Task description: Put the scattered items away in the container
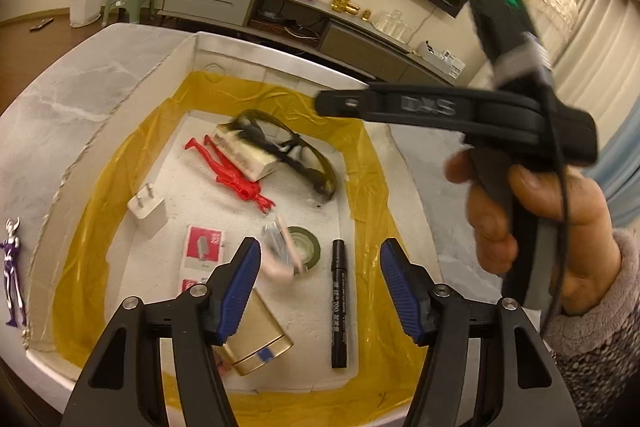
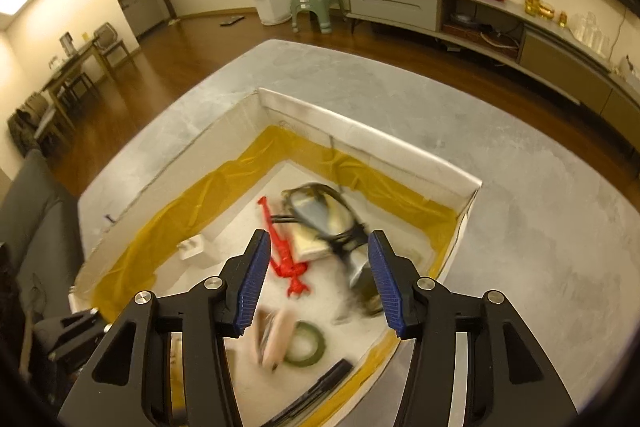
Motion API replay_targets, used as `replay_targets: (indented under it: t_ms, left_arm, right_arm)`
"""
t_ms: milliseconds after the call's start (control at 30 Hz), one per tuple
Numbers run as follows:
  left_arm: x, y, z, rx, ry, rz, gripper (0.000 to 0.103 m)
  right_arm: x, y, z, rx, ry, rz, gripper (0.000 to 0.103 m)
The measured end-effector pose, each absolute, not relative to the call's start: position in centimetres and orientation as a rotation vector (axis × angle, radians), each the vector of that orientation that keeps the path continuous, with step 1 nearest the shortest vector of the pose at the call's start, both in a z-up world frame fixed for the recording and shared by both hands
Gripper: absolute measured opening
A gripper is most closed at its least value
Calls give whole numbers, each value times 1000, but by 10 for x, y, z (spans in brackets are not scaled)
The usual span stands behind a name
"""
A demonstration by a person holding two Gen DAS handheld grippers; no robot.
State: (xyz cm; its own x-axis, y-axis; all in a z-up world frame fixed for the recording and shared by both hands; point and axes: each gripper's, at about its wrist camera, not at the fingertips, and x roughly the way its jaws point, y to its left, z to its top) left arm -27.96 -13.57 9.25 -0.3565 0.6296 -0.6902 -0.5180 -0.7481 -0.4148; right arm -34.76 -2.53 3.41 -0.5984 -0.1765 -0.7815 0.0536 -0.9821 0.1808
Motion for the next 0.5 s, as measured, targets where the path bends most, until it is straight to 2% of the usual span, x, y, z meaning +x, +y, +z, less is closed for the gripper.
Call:
replay_targets:
  t_ms: [233,500]
  left_arm:
    - [-267,-138,93,-1176,-139,2132,63]
    - [-249,-129,112,-1144,-70,2187,63]
  right_arm:
    - [-308,-35,42,1273,-260,-2652,54]
    - [-278,-47,54,1215,-156,-2675,54]
